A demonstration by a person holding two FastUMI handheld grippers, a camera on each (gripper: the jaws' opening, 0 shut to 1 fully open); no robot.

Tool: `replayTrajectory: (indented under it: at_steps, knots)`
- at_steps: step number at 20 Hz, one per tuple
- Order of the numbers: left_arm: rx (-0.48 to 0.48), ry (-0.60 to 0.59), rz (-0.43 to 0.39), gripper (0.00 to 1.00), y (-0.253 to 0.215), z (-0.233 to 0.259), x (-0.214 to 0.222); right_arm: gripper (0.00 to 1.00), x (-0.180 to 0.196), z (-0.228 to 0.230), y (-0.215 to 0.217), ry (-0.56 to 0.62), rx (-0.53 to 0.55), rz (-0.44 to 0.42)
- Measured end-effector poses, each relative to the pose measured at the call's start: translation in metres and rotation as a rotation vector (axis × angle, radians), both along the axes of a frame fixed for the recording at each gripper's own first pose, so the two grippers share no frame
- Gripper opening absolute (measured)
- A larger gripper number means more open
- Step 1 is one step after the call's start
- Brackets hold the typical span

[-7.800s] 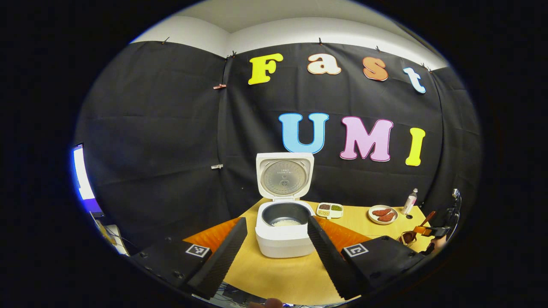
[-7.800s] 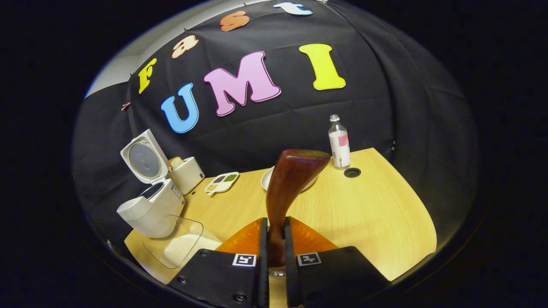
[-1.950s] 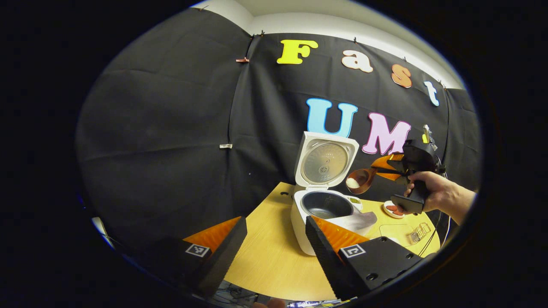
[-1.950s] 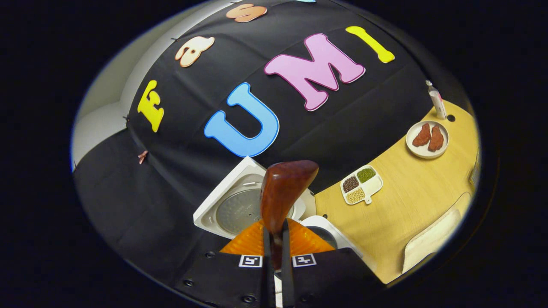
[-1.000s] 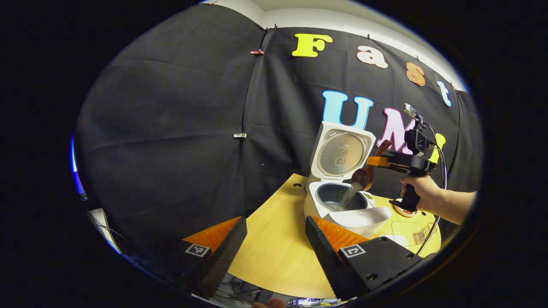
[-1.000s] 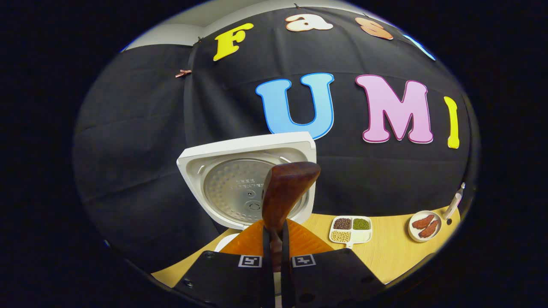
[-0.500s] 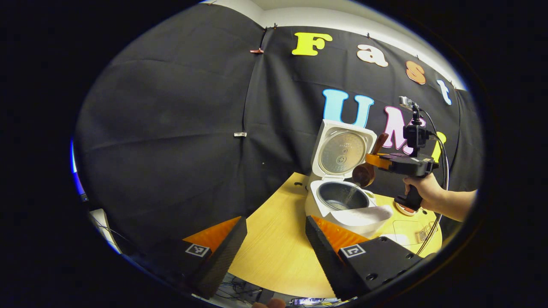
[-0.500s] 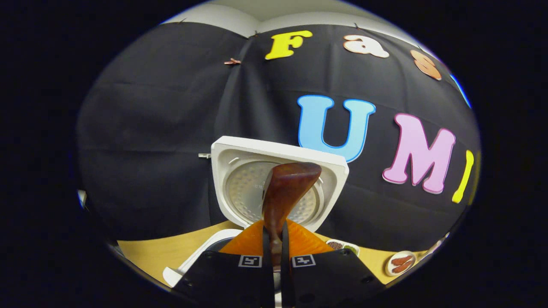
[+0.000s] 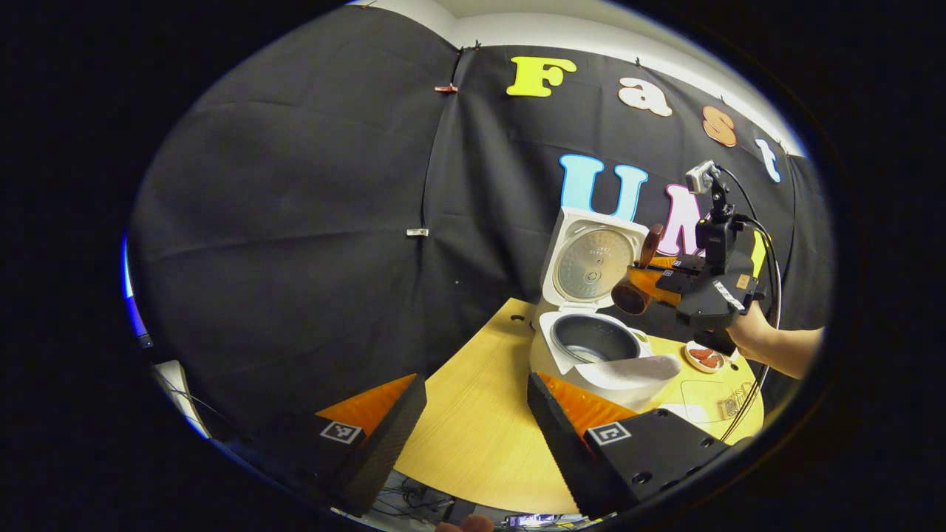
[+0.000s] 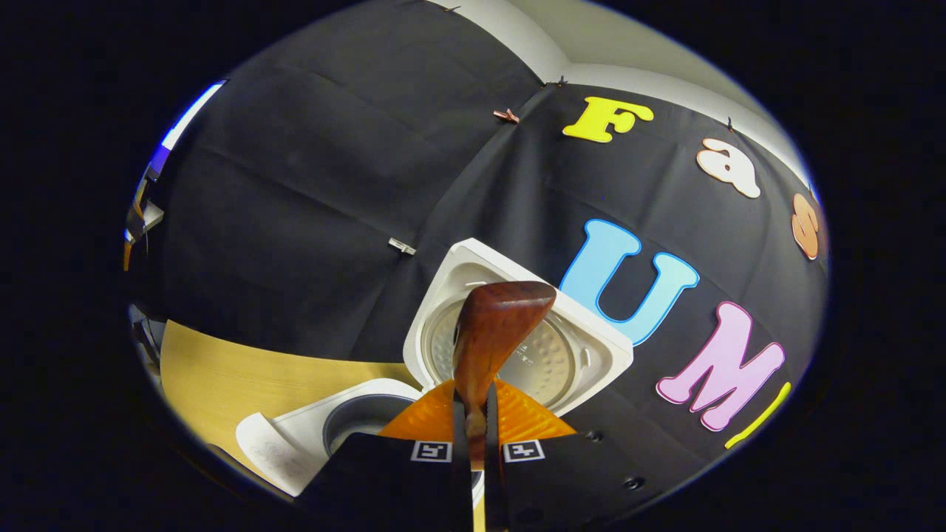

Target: Close the left gripper, press the button to open the rice cooker; take a wooden spoon from the chopstick holder with the right hand, scoop a spoonful of rice and pour it into the rice cooker, then put the wooden spoon back into the chopstick holder.

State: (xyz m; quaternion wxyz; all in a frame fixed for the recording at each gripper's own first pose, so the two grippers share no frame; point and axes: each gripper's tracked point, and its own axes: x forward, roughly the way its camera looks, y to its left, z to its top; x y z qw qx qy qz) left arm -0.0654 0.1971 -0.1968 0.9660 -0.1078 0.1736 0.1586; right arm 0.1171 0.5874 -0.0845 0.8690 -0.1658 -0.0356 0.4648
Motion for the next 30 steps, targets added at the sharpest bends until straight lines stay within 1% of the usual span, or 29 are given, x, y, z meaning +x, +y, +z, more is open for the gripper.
replayTrajectory:
  at_steps: [4,8,10,14,17,20,22,24,28,30]
  knots:
    - [-0.004,-0.001,-0.003,0.95,0.000,-0.001,0.000,0.10,0.005,0.001,0.000,0.010,0.008,-0.009]
    - [-0.001,0.001,-0.001,0.95,-0.001,-0.001,0.000,0.11,0.013,-0.004,-0.003,0.091,0.039,-0.032]
    - [0.002,0.004,-0.002,0.95,-0.003,-0.002,0.000,0.11,0.013,-0.005,-0.006,0.167,0.085,-0.039]
    - [0.006,0.005,-0.003,0.95,-0.006,-0.001,-0.003,0.11,0.023,-0.003,-0.018,0.339,0.204,-0.084]
    - [0.010,-0.001,-0.004,0.95,-0.008,0.002,-0.006,0.11,0.024,0.000,-0.026,0.475,0.292,-0.091]
    - [0.015,-0.004,-0.012,0.95,-0.014,0.004,-0.006,0.11,0.026,0.012,-0.047,0.591,0.405,-0.120]
    - [0.022,-0.009,-0.019,0.95,-0.018,0.008,-0.006,0.11,0.027,0.025,-0.066,0.664,0.505,-0.147]
    - [0.026,-0.014,-0.027,0.95,-0.022,0.010,-0.005,0.10,0.029,0.035,-0.087,0.713,0.589,-0.168]
    - [0.027,-0.025,-0.052,0.95,-0.039,0.016,-0.006,0.10,0.028,0.049,-0.142,0.725,0.679,-0.223]
    - [0.030,-0.031,-0.069,0.95,-0.049,0.017,-0.004,0.11,0.031,0.058,-0.177,0.711,0.729,-0.254]
